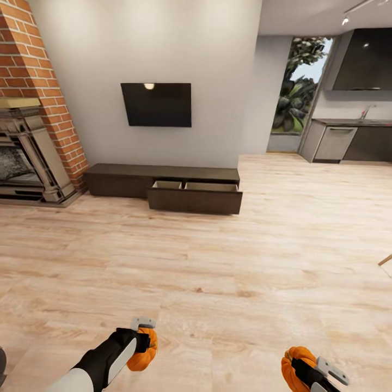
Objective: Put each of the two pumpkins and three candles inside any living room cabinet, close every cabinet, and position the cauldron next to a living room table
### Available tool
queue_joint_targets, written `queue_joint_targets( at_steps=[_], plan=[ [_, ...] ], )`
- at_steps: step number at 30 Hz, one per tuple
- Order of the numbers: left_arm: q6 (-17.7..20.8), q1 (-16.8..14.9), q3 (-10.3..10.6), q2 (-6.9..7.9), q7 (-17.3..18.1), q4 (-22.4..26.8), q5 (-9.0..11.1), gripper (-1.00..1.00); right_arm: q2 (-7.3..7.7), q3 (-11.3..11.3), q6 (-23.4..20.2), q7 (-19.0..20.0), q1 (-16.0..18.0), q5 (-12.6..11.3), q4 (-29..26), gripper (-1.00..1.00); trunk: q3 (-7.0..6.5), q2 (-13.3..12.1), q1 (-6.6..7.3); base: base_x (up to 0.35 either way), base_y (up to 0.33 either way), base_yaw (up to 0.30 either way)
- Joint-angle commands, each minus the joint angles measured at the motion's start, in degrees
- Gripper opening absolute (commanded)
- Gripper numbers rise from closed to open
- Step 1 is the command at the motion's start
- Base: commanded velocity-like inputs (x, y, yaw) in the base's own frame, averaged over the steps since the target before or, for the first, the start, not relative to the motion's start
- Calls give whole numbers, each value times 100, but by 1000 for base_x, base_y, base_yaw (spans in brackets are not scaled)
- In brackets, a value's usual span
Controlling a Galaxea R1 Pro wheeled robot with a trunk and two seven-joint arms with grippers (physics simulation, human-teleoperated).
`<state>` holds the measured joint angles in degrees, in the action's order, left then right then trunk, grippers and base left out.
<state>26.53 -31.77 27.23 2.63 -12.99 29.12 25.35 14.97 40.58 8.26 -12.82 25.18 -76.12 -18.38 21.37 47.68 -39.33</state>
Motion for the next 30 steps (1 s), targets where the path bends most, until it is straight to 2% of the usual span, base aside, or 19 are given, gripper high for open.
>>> queue_joint_targets(
  at_steps=[1,5,8,12,18,22,27,30],
  plan=[
    [20,-5,44,10,-54,15,51,-100,6,46,27,-45,4,-43,-16,-100,7,5,-4,333,0,0],
    [19,-5,29,78,-54,15,56,-100,6,46,27,-45,4,-43,-16,-100,7,5,-4,333,0,0],
    [-8,-5,-6,197,-54,15,57,-100,6,46,27,-45,4,-43,-16,-100,7,5,-4,333,0,0],
    [-191,-11,-29,469,-54,29,58,-100,6,46,27,-45,4,-43,-16,-100,7,5,-4,333,0,0],
    [-238,-22,-39,755,-54,70,58,-100,5,46,27,-45,4,-43,-16,-100,7,5,-4,333,0,0],
    [-244,-38,-42,1021,-55,108,59,-100,5,53,51,-45,4,-43,-16,-100,7,5,-4,333,0,0],
    [-244,-42,-42,1100,-54,181,63,-100,4,81,205,-45,4,-38,-19,-100,7,5,-4,333,0,0],
    [-241,-41,-42,1106,-54,187,66,-100,-34,108,259,-45,4,65,-26,-100,7,5,-4,333,0,0]
  ],
)
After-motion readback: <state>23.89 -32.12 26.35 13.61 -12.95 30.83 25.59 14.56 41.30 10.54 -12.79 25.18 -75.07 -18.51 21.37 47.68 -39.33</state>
